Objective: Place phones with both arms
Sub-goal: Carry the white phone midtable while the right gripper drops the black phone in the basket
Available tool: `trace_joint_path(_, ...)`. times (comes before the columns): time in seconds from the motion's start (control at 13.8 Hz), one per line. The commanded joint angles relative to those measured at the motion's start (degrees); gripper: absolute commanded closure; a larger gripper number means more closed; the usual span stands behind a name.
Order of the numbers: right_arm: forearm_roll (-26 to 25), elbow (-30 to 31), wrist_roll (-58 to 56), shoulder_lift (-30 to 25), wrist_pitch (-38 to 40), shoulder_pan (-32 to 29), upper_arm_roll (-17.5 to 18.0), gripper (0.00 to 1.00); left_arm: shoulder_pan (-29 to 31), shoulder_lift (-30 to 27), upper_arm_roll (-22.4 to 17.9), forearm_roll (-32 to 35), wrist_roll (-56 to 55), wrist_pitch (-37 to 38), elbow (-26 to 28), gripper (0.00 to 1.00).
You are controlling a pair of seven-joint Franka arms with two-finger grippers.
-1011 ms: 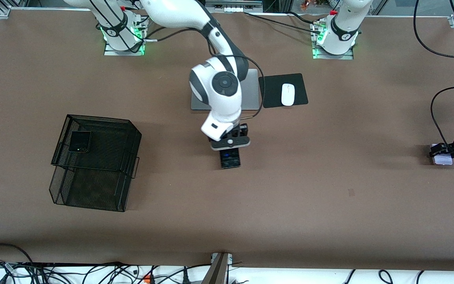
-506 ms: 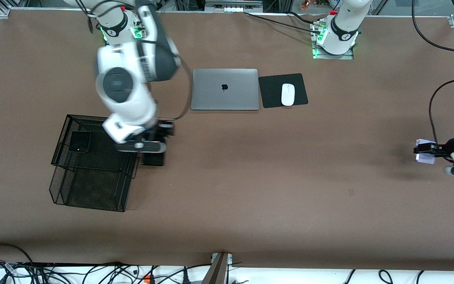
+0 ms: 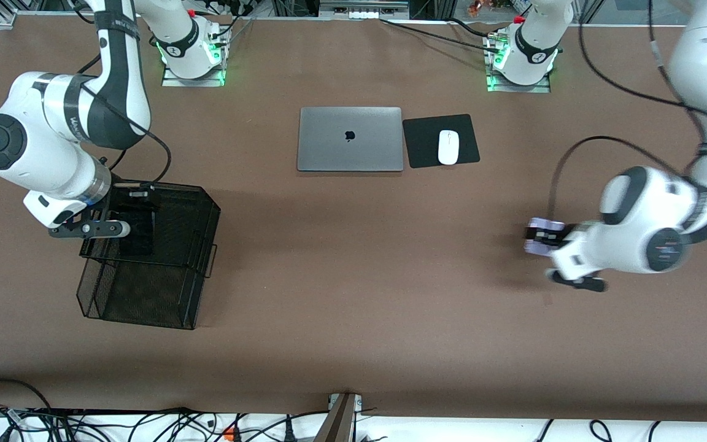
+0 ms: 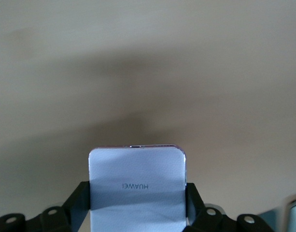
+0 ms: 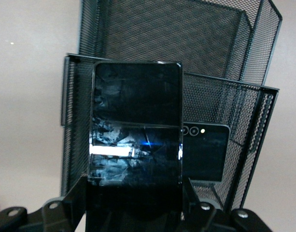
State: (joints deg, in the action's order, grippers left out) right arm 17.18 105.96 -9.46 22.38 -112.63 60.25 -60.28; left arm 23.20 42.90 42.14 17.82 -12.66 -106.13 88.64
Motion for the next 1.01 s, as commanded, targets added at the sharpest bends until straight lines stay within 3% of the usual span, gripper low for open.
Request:
trace_joint_path(0.0,1.54,2.06,-0.65,0.81,-4.61,0.75,-0.02,1.00,-7.27,2.01,-0.92,-1.56,-7.88,-5.73,-0.49,0.76)
trace_joint_path(0.51,10.32,2.06,-0.82,8.10,-5.32,0.57,1.47,1.00,-23.18,10.79,-1.53,-1.12,-20.90,-32.10,-0.22,0.68)
trace_joint_path(0.58,11.12,2.15,-0.82,8.20,-5.24,0.40,1.48,1.00,-25.12,11.41,-2.75,-0.95,-21.61,-34.30,-0.22,0.57)
trace_joint_path(0.72,11.82,2.15,-0.73,8.90,-4.89,0.31,1.57,0.94,-27.16,11.07,-3.99,-0.95,-22.49,-34.68,-0.14,0.00)
trace_joint_path(0.94,12.35,3.02,-0.82,8.90,-4.80,0.39,1.57,0.94,-24.45,7.13,-3.64,-1.03,-26.00,-30.66,0.04,0.00)
